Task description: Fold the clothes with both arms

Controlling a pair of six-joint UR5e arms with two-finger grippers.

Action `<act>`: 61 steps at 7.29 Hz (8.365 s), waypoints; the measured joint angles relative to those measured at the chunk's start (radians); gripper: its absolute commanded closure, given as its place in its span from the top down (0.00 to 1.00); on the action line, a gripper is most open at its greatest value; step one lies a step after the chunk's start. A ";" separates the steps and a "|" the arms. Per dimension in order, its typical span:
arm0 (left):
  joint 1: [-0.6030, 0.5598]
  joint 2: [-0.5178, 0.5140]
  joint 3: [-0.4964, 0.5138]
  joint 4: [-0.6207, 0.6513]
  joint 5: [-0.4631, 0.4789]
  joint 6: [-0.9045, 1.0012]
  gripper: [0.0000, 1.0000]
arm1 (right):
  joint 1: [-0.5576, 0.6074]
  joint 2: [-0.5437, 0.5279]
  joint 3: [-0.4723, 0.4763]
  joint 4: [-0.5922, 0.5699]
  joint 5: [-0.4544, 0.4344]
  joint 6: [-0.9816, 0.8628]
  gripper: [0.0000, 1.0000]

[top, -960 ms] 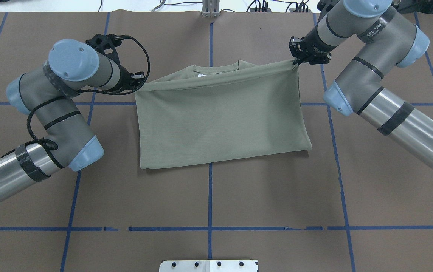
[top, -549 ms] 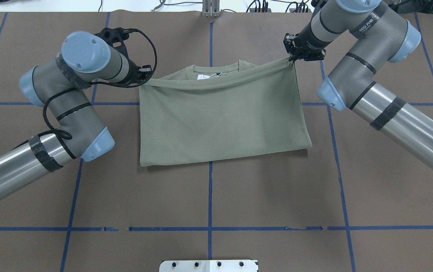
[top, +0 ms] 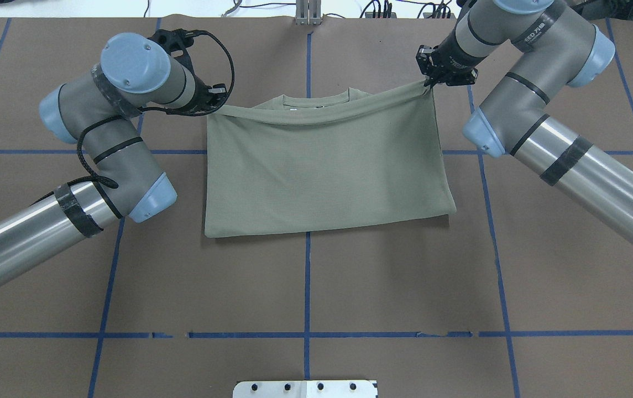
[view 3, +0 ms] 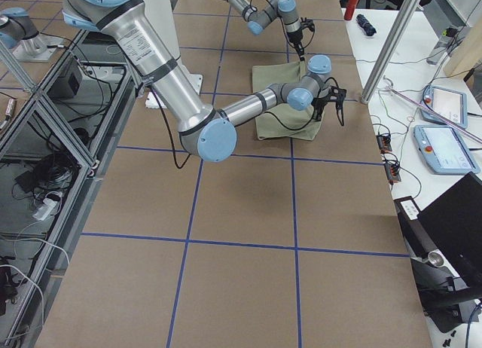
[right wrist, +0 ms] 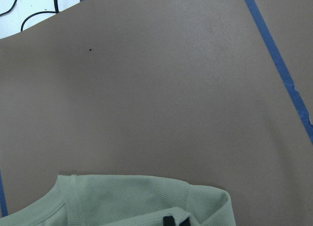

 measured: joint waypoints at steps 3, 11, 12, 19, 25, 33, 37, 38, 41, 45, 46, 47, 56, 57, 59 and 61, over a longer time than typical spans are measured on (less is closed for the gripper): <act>-0.003 -0.005 0.026 -0.007 0.001 0.004 0.00 | 0.007 0.000 -0.006 0.000 0.000 -0.001 0.00; -0.009 -0.017 0.028 -0.010 0.000 0.015 1.00 | 0.004 0.004 -0.011 0.018 -0.002 -0.091 1.00; -0.013 -0.017 0.025 -0.008 -0.002 0.016 1.00 | 0.005 -0.007 -0.006 0.025 0.001 -0.124 1.00; -0.018 -0.004 -0.052 0.005 -0.006 0.012 1.00 | -0.212 -0.410 0.410 0.052 -0.030 -0.089 1.00; -0.016 0.015 -0.052 -0.005 -0.005 0.014 1.00 | -0.282 -0.416 0.395 0.050 -0.082 -0.090 0.00; -0.016 0.015 -0.090 0.004 -0.003 0.010 0.99 | -0.359 -0.732 0.703 0.051 0.037 -0.090 0.00; -0.016 0.017 -0.112 0.006 0.002 0.008 0.99 | -0.549 -0.911 0.840 0.058 0.157 -0.088 1.00; -0.016 0.017 -0.117 0.006 0.002 0.008 0.99 | -0.571 -0.917 0.848 0.059 0.194 -0.088 1.00; -0.007 0.019 -0.134 0.005 -0.015 0.008 0.99 | -0.512 -0.907 0.869 0.064 0.229 -0.088 1.00; 0.206 0.102 -0.306 0.056 -0.060 -0.282 0.99 | -0.256 -0.802 0.849 0.065 0.174 -0.089 1.00; 0.271 0.107 -0.340 0.094 -0.042 -0.368 0.99 | -0.223 -0.778 0.839 0.064 0.163 -0.088 1.00; 0.336 0.110 -0.354 0.122 -0.009 -0.436 0.99 | -0.206 -0.753 0.827 0.064 0.157 -0.088 1.00; 0.423 0.090 -0.292 0.136 0.055 -0.529 0.00 | -0.177 -0.733 0.816 0.064 0.164 -0.088 1.00; 0.422 0.090 -0.297 0.136 0.052 -0.523 0.00 | -0.173 -0.735 0.816 0.064 0.165 -0.088 1.00; 0.390 0.091 -0.303 0.140 0.051 -0.515 0.00 | -0.166 -0.736 0.816 0.064 0.168 -0.088 1.00; 0.290 0.093 -0.297 0.156 0.051 -0.440 0.00 | -0.161 -0.734 0.818 0.064 0.167 -0.088 1.00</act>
